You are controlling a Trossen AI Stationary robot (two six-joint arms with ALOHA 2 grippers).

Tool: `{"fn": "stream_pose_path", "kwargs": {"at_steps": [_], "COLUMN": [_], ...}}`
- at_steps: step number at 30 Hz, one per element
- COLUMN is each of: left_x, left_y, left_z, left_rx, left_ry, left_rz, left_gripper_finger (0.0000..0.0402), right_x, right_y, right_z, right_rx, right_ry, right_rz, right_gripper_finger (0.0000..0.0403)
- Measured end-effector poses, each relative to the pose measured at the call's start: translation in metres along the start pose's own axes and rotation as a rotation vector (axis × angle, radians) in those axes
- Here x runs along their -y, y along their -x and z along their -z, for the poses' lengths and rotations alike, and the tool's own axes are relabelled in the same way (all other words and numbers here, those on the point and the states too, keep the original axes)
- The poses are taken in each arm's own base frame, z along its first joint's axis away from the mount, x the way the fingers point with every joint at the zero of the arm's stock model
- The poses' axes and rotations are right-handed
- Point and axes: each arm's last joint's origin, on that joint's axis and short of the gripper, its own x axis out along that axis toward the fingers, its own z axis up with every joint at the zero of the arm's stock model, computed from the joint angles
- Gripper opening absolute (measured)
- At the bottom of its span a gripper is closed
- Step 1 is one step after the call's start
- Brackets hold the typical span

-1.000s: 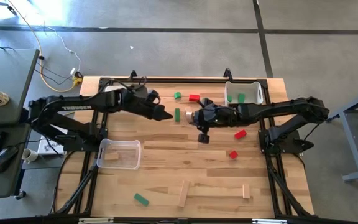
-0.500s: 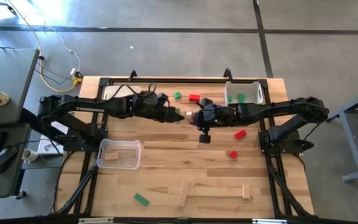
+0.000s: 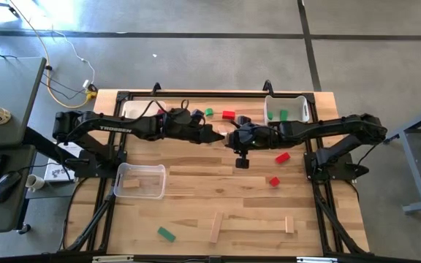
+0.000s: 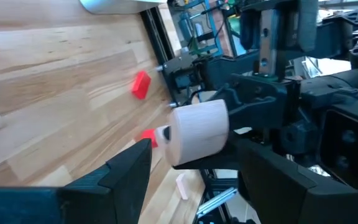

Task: Sort & place blocks by color
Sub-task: Put the cream half-circle into the transparent bin

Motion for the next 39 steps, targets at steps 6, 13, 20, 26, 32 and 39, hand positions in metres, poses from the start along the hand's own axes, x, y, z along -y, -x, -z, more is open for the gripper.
{"fn": "stream_pose_path", "kwargs": {"at_steps": [6, 13, 20, 26, 32, 39], "left_x": [-0.001, -0.002, 0.005, 0.014, 0.012, 0.016], "left_y": [0.0, 0.0, 0.001, 0.004, 0.004, 0.004], "left_z": [-0.001, -0.005, -0.01, -0.014, -0.014, -0.016], "left_rx": [0.022, 0.053, 0.086, 0.066, 0.065, 0.092], "left_ry": [0.002, 0.006, -0.015, -0.064, -0.07, -0.072], "left_rz": [-0.01, -0.023, -0.011, -0.059, -0.104, -0.065], "left_gripper_finger": [0.0227, 0.0227, 0.0227, 0.0227, 0.0227, 0.0227], "right_x": [0.003, 0.007, 0.007, 0.009, 0.009, 0.008], "right_y": [-0.001, -0.002, -0.002, -0.002, -0.002, -0.006], "right_z": [0.0, 0.0, -0.001, -0.001, -0.002, -0.003], "right_rx": [0.001, 0.0, 0.02, 0.019, 0.025, 0.032], "right_ry": [-0.011, -0.018, -0.019, -0.023, -0.03, -0.027], "right_rz": [0.008, 0.012, -0.001, 0.005, 0.005, 0.005], "right_gripper_finger": [0.0044, 0.0044, 0.0044, 0.0044, 0.0044, 0.0044]}}
